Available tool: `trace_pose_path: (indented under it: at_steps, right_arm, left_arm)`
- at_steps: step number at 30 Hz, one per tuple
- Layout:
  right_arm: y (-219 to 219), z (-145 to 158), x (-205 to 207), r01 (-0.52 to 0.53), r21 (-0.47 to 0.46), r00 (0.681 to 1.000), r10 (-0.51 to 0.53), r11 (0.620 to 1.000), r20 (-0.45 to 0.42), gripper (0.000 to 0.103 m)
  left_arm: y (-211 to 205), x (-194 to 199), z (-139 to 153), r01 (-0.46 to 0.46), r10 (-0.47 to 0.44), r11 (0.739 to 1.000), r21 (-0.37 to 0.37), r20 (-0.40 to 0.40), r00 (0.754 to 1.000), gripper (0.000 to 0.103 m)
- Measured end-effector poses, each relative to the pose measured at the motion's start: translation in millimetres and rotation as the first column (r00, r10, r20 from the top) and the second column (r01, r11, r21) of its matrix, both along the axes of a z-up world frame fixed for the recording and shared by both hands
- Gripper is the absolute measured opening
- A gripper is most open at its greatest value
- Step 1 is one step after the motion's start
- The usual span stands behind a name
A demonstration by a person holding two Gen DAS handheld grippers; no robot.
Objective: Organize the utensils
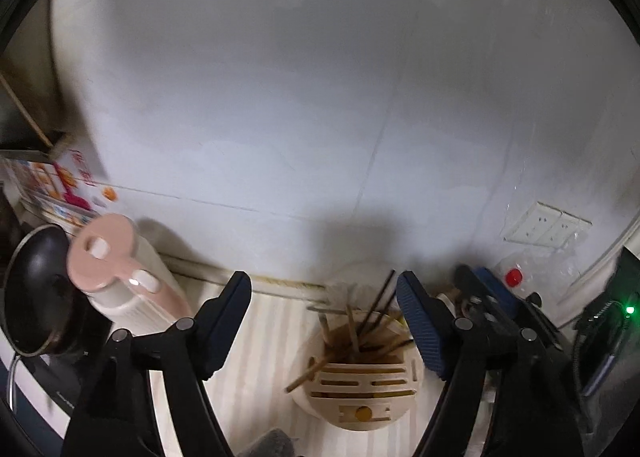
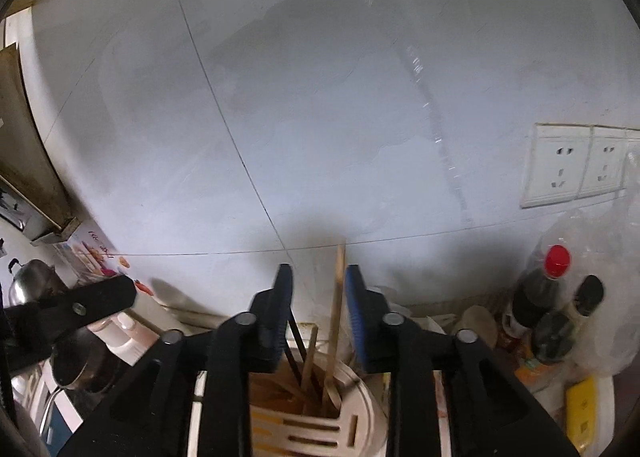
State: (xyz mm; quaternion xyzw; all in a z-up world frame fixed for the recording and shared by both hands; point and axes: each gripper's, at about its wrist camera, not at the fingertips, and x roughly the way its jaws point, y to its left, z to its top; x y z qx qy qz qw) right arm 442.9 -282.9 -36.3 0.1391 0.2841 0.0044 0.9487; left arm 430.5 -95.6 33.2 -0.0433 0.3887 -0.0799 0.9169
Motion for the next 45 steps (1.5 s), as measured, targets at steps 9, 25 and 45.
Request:
trace_pose_path:
  at_steps: [9,25,45]
  right_arm:
    - [-6.4,15.8,-54.7,0.075,-0.070,0.994,-0.080,0.995,-0.069,0.060]
    - [0.5,-26.3,-93.6,0.079,-0.253,0.980,-0.122,0.964,-0.159,0.100]
    - [35.7,27.8,-227.0,0.170,-0.266,0.980,-0.192,0.949,-0.060,0.101]
  left_arm:
    - [18.5,-44.9,-9.9,-0.082,0.074,0.991,0.110,0.076,0.994,0.103]
    - [2.9,-76.9,-70.5,-0.116,0.117,0.973,0.202,0.008,0.993,0.103]
    - [33.4,-206.2,-23.7,-0.047,0.034,0.989,0.137,0.094,0.995,0.103]
